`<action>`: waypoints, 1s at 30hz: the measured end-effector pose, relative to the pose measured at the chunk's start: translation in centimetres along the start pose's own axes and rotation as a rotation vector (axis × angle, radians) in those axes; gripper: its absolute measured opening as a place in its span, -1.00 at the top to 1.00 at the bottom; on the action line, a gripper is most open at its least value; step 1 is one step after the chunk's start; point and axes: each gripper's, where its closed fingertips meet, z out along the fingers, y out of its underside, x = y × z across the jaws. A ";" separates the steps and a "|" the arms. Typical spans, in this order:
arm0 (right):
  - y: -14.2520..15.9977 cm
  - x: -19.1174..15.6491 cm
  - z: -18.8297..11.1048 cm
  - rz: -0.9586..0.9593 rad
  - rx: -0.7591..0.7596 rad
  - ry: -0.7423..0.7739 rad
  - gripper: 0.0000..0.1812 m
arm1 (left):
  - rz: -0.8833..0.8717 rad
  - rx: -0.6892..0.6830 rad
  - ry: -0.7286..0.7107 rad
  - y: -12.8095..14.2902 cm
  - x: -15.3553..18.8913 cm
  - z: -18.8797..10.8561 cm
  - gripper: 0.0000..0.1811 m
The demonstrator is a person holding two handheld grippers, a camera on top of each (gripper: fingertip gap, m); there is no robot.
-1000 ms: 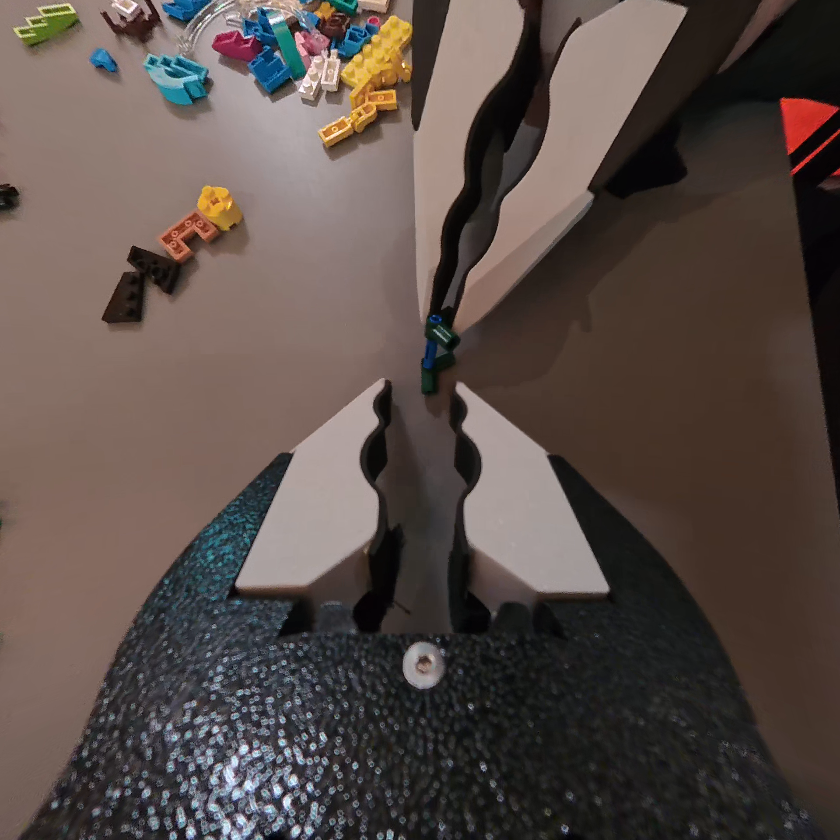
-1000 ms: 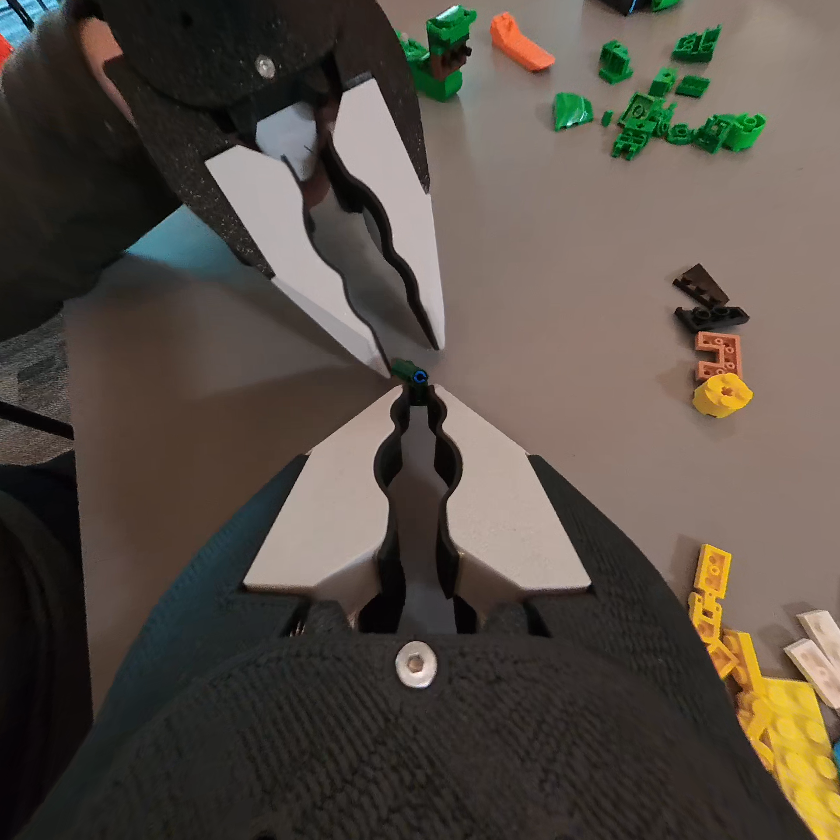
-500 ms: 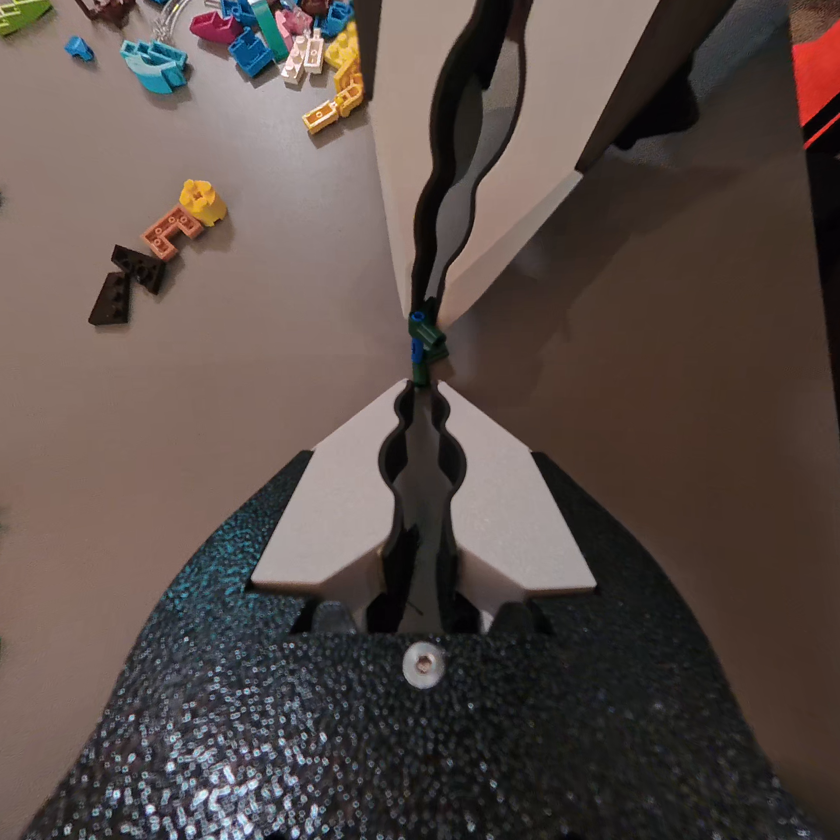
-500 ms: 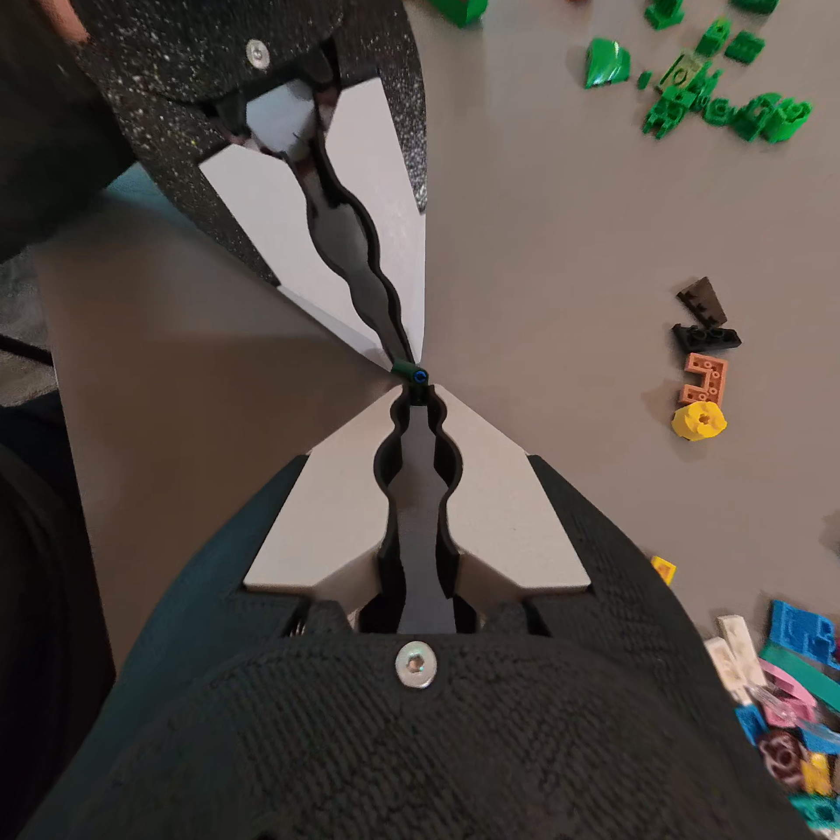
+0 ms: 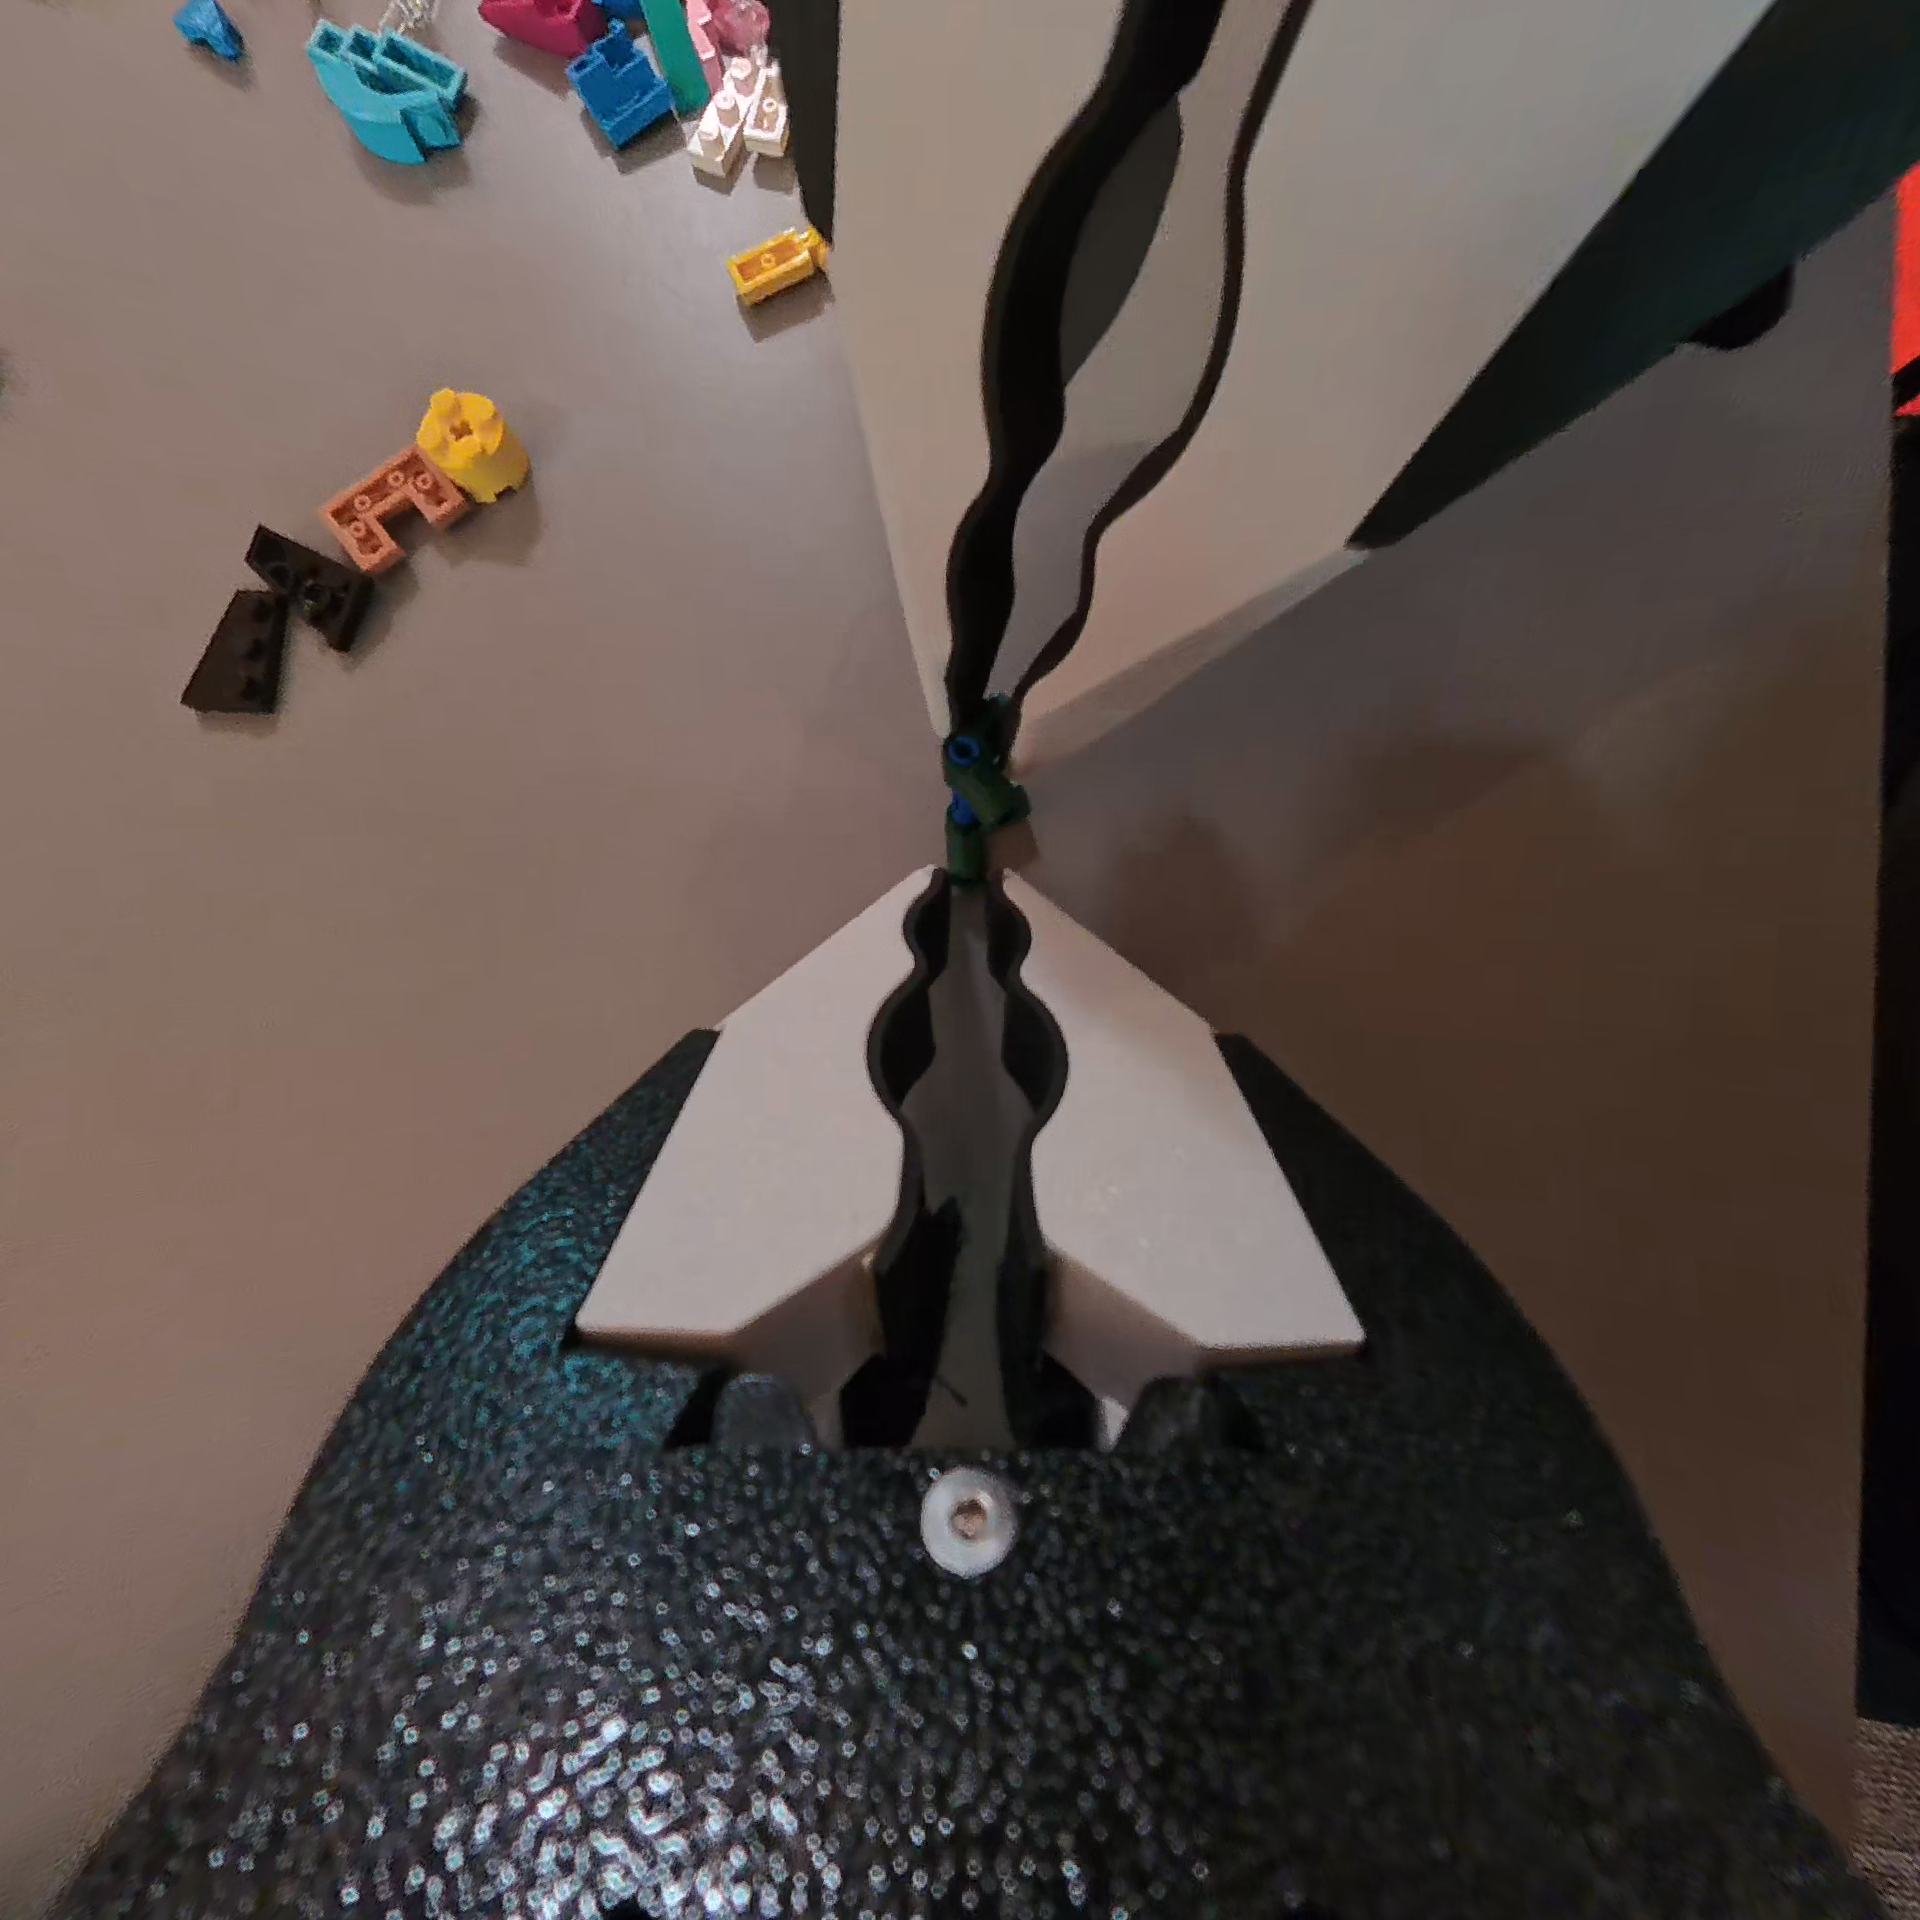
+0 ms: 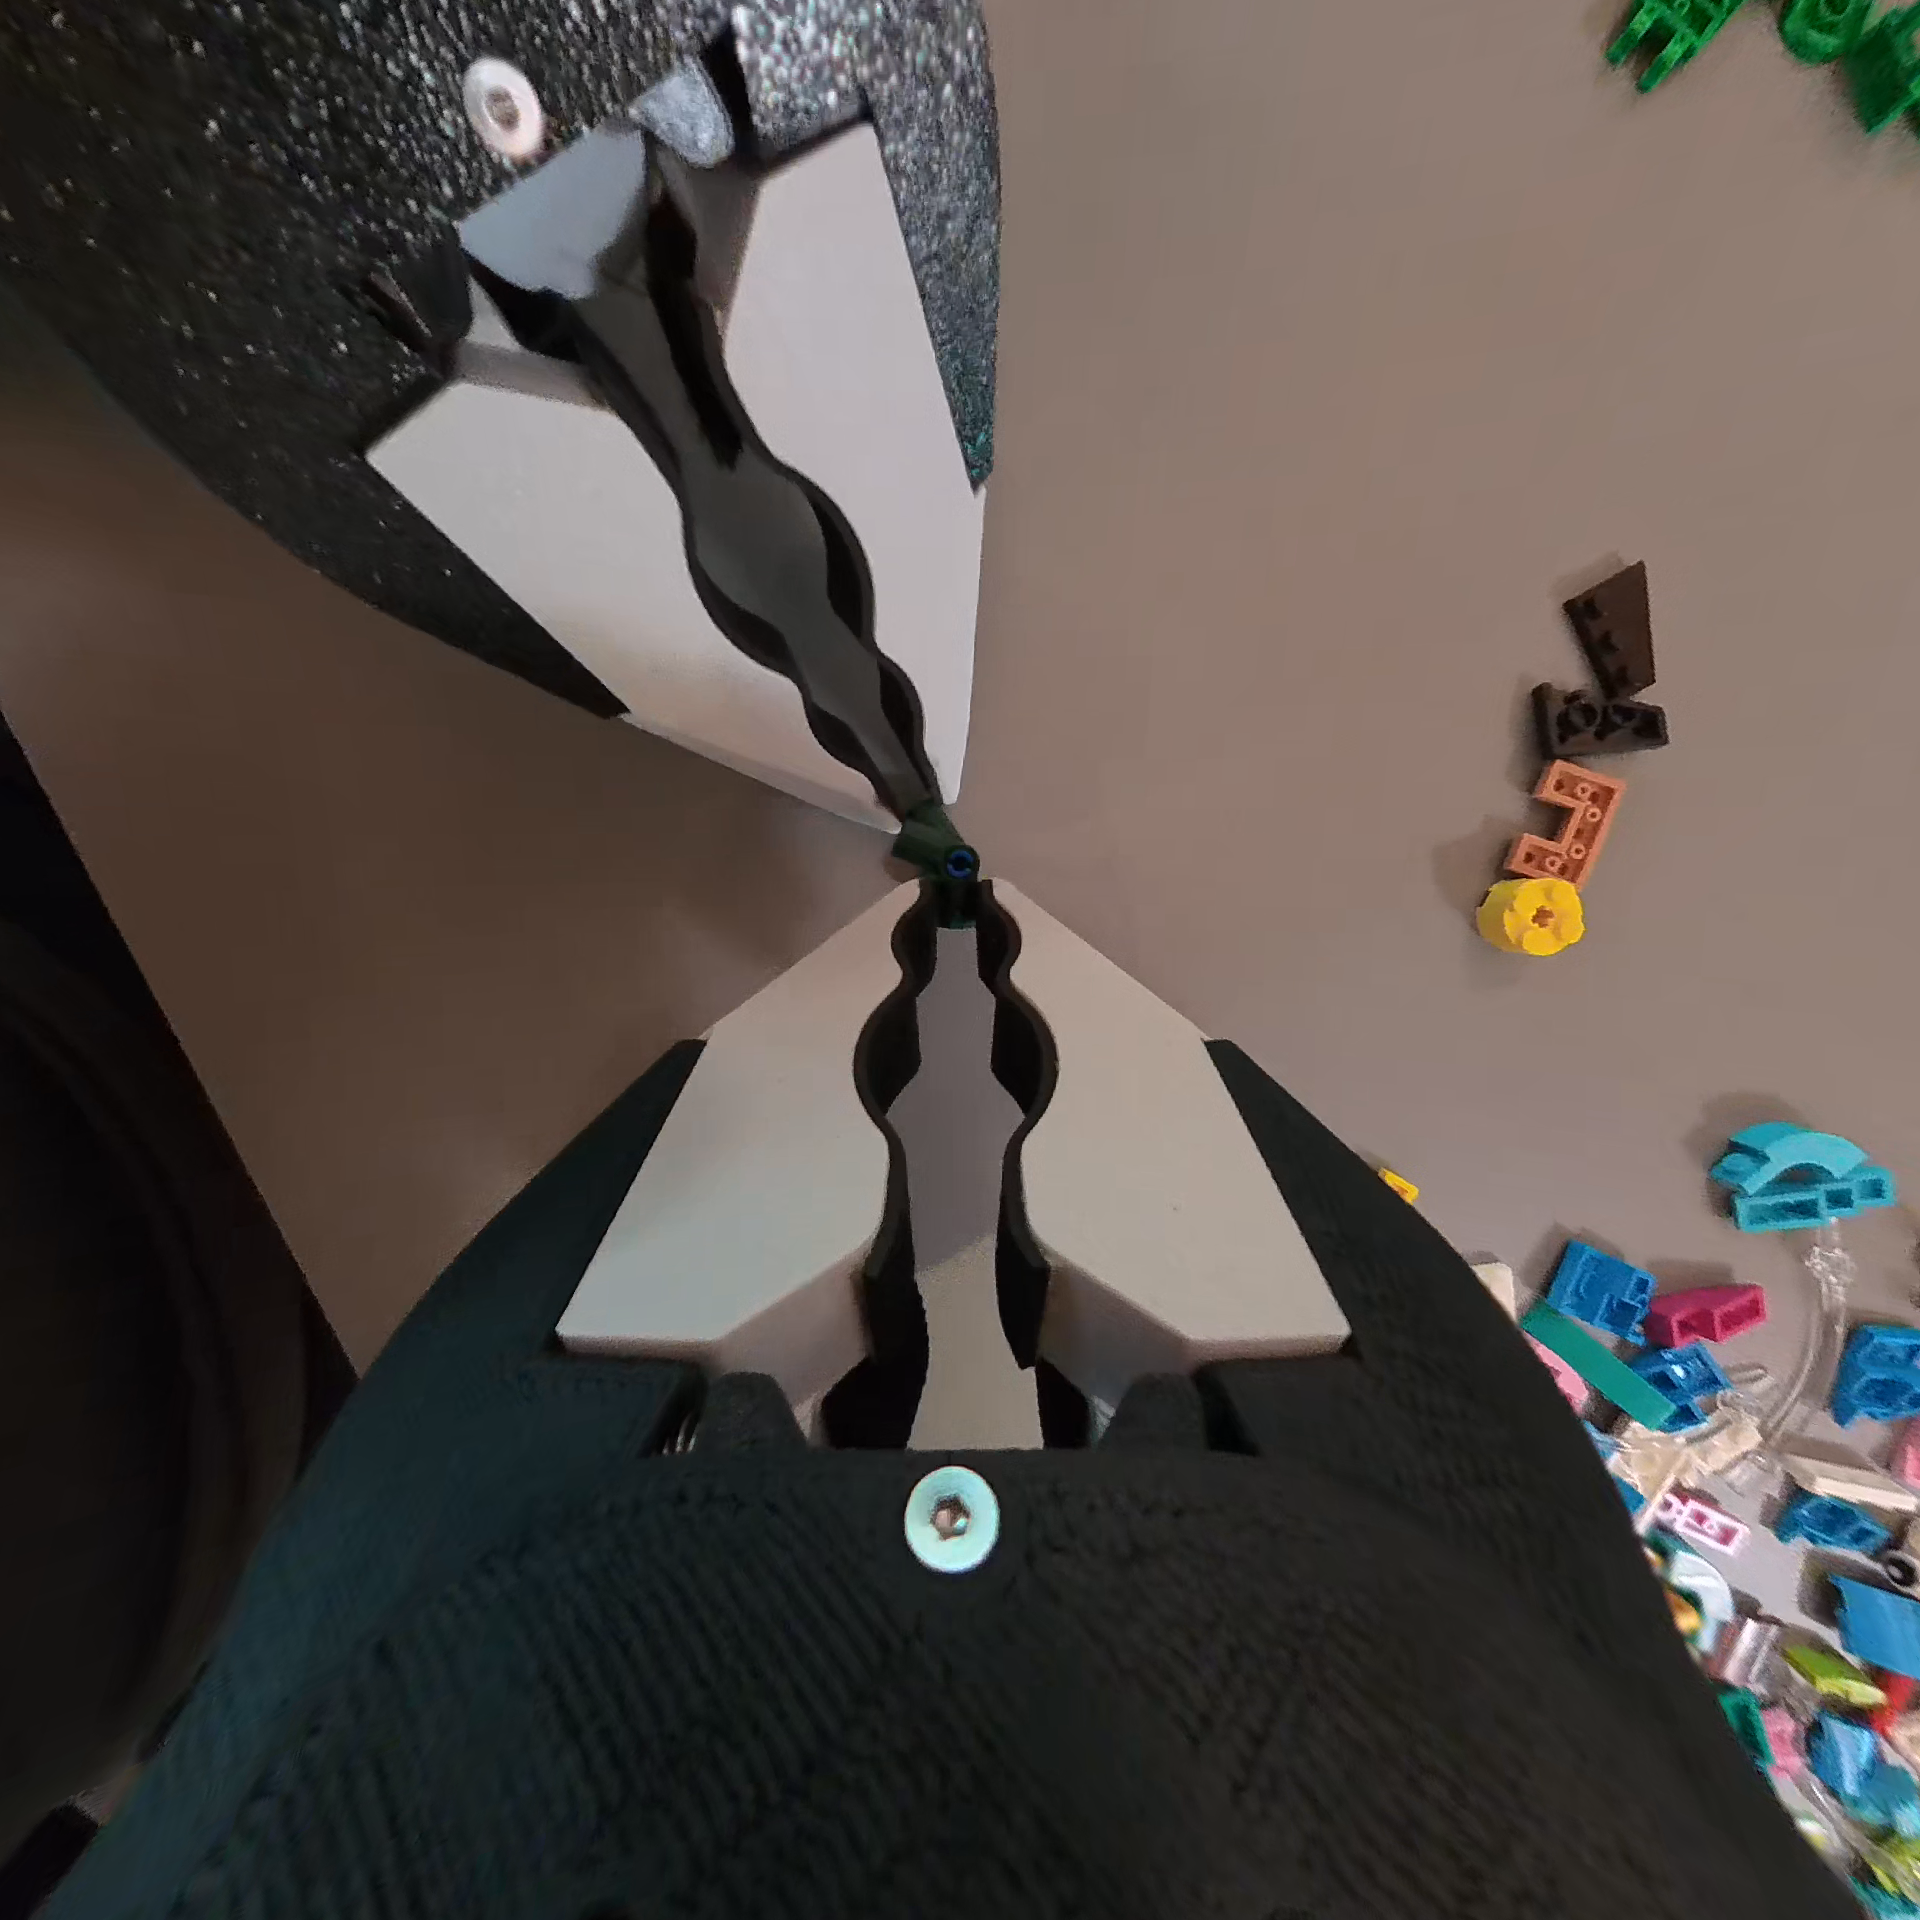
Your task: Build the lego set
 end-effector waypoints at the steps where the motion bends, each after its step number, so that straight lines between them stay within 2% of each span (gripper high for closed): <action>1: 0.0 0.0 0.0 -0.002 -0.006 0.005 0.94 | 0.004 0.000 -0.001 0.0 0.0 0.0 0.95; 18: 0.7 0.2 0.3 0.019 -0.078 0.040 0.94 | -0.001 -0.003 -0.004 0.0 0.0 0.0 0.95; 25: 0.9 0.2 0.4 0.025 -0.011 0.056 0.94 | -0.004 0.003 0.003 -0.1 0.1 0.0 0.95; 30: 1.0 0.1 0.3 -0.042 0.027 0.090 0.94 | 0.000 0.027 0.022 -0.2 0.3 0.1 0.95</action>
